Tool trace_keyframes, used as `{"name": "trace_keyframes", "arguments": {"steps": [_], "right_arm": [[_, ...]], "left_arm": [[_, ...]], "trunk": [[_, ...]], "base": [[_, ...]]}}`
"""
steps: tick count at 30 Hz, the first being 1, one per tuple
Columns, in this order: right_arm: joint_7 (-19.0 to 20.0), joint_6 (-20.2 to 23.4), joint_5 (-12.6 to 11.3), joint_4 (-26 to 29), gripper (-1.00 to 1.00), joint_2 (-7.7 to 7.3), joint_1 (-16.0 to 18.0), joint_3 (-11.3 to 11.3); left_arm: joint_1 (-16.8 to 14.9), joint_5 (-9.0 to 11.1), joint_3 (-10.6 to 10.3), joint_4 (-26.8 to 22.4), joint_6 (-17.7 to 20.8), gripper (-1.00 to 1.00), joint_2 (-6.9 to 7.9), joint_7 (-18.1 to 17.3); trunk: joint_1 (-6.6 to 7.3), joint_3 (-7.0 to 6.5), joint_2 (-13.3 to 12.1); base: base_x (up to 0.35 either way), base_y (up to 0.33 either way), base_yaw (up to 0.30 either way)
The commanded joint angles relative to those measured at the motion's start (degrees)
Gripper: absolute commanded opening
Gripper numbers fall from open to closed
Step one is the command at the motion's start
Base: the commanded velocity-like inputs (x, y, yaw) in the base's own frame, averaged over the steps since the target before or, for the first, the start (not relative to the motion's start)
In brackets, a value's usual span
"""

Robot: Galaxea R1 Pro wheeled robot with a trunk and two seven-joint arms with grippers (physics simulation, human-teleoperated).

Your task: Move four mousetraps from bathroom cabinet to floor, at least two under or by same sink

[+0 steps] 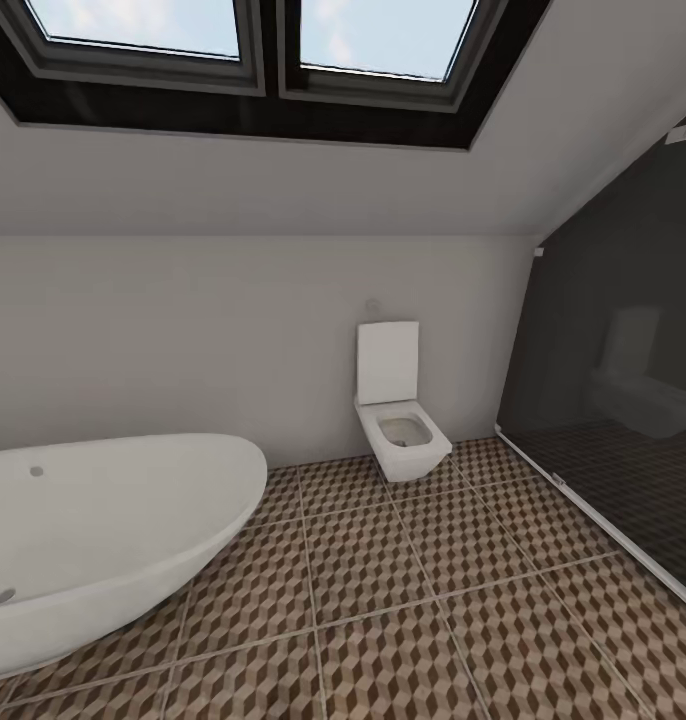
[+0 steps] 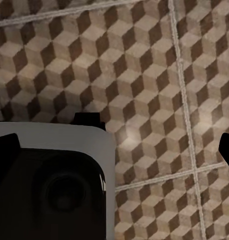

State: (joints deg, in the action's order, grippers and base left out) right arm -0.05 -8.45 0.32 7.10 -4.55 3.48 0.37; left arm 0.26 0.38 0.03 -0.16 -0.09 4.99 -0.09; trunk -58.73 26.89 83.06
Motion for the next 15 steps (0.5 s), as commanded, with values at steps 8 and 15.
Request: {"name": "trace_keyframes", "arguments": {"steps": [8,15], "right_arm": [[0.7,-2.8,1.1,-0.4,1.00,0.12,0.0,0.4],[2.9,-2.7,3.4,-0.4,1.00,0.08,0.0,2.7]], "left_arm": [[0.0,0.1,0.0,0.0,-0.1,1.00,-0.36,-0.2],[0.0,0.1,0.0,-0.9,-0.2,1.00,-1.93,-0.4]], "trunk": [[0.00,0.04,0.0],[0.00,0.04,0.0]], "base": [[0.000,0.000,0.000],[0.000,0.000,0.000]]}}
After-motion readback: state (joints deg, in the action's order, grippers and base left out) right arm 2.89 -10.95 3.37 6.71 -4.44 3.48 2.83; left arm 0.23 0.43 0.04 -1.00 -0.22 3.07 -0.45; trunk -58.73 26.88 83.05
